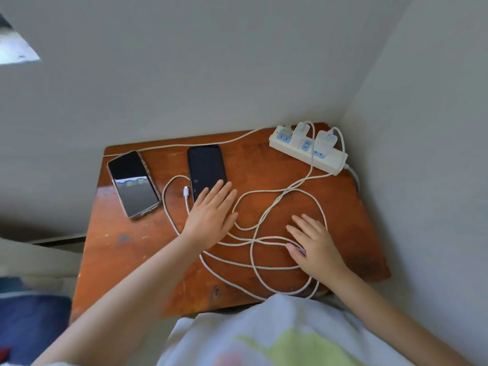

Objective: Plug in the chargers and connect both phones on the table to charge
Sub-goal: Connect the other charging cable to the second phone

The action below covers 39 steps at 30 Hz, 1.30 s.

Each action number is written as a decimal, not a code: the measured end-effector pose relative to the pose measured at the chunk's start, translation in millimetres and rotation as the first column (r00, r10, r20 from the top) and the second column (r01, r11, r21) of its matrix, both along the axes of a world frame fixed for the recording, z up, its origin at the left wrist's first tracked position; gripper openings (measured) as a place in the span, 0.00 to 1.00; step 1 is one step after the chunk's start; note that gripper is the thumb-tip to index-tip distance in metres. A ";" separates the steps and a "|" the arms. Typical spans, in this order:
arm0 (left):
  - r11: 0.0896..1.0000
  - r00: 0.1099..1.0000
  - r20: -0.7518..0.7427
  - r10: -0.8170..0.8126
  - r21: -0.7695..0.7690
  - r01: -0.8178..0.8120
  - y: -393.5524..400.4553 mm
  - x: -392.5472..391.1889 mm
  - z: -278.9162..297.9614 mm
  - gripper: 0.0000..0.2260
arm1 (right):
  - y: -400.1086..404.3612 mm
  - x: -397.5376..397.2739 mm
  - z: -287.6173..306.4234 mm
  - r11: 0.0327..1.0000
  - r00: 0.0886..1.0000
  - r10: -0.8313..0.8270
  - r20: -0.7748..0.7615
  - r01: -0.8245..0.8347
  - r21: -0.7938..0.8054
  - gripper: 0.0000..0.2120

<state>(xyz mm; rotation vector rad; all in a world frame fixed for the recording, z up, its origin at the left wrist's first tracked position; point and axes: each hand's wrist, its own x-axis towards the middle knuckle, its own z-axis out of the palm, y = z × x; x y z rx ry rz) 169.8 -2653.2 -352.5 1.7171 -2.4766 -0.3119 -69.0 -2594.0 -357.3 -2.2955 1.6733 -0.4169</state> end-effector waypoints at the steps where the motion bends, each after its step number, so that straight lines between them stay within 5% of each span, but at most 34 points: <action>1: 1.000 1.000 -0.011 0.019 0.000 -0.019 9.6 14.4 0.8 0.23 | 6.2 7.0 -2.7 1.000 1.000 -0.007 -0.007 0.007 0.006 0.16; 10: 0.965 0.971 0.031 0.238 0.106 -0.239 70.8 119.5 -5.5 0.31 | 30.4 56.8 3.1 0.987 0.985 -0.161 -0.058 0.159 -0.034 0.14; 13: 0.969 0.982 0.084 0.172 0.163 -0.183 77.6 140.8 -13.8 0.35 | 33.7 82.9 8.6 0.993 0.994 -0.109 -0.028 0.107 -0.055 0.12; 20: 0.967 0.986 0.077 0.147 0.196 -0.160 84.2 149.2 -32.0 0.28 | 32.3 158.5 21.8 0.998 0.999 -0.028 0.043 0.030 -0.047 0.11; 25: 0.978 0.991 0.054 0.120 0.167 -0.127 82.8 152.6 -35.9 0.28 | 11.9 203.2 24.5 0.993 0.994 -0.109 0.012 0.110 -0.031 0.08; 34: 0.976 0.999 0.025 0.040 0.212 -0.045 79.0 159.0 -31.4 0.27 | -42.2 252.2 18.6 0.914 0.944 -0.324 -0.065 0.330 0.238 0.17; 39: 0.992 0.997 0.013 -0.079 0.097 0.077 54.0 185.7 -19.8 0.25 | -52.7 254.6 26.1 0.898 0.943 -0.329 -0.061 0.332 0.290 0.13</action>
